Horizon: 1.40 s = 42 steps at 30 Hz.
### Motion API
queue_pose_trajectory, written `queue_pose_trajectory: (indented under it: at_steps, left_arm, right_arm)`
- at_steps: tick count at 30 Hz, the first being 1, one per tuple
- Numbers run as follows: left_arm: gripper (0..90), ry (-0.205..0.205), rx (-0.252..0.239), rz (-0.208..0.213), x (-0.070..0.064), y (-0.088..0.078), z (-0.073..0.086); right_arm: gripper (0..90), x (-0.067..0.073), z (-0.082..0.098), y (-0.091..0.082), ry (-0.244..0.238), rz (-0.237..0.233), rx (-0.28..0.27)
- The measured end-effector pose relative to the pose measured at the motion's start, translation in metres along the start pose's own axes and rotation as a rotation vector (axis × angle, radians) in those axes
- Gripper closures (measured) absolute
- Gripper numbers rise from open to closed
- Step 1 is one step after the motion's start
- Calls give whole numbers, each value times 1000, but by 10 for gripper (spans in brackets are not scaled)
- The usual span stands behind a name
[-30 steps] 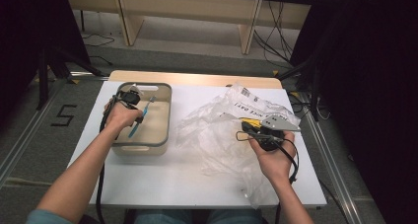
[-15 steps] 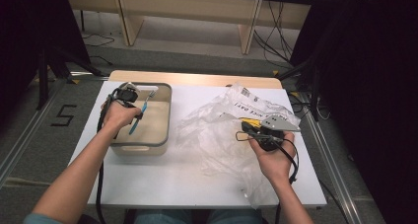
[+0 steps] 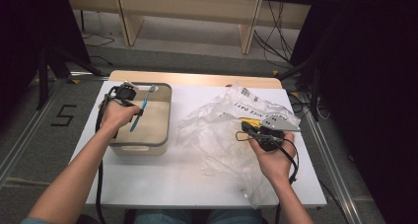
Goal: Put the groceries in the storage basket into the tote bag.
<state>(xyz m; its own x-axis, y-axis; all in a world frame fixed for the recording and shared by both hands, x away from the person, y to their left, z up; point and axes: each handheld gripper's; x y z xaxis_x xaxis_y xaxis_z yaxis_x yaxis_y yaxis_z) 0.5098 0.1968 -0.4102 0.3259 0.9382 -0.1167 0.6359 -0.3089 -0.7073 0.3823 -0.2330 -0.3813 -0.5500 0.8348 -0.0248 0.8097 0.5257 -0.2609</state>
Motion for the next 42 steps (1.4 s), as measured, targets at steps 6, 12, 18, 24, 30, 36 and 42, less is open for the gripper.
queue_pose_trajectory:
  at_steps: [6, 12, 18, 24, 30, 36, 42]
  left_arm:
    - [840, -2, -30, 9, -2, -7, -1]
    - [840, 5, -52, 22, -7, -14, -1]
    - [840, 18, -65, 35, -12, -18, -2]
    - [840, 32, -78, 51, -17, -23, -2]
    - [840, 38, -96, 61, -23, -29, -3]
    - [840, 63, -109, 77, -31, -36, -3]
    - [840, 78, -118, 85, -35, -41, -3]
  right_arm:
    - [900, 0, 0, 0, -3, 0, 1]
    - [900, 0, 0, 0, -4, 0, 0]
    - [900, 0, 0, 0, -5, 2, 0]
    - [900, 0, 0, 0, -5, 1, -3]
    - [900, 0, 0, 0, -5, 2, -3]
    - [900, 0, 0, 0, -3, 3, -2]
    - [900, 0, 0, 0, -3, 2, -4]
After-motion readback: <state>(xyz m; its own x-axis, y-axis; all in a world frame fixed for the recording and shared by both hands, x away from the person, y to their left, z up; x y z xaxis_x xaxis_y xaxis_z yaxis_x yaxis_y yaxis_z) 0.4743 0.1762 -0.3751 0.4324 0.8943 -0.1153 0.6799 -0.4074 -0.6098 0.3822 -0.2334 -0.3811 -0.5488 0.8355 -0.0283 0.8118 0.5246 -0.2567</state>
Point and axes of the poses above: each handheld gripper's, and its own axes: y roughly forward along the jaws, z roughly out of its underside, x roughly to its left, and after that the axes turned 10 degrees about -x, right-handed
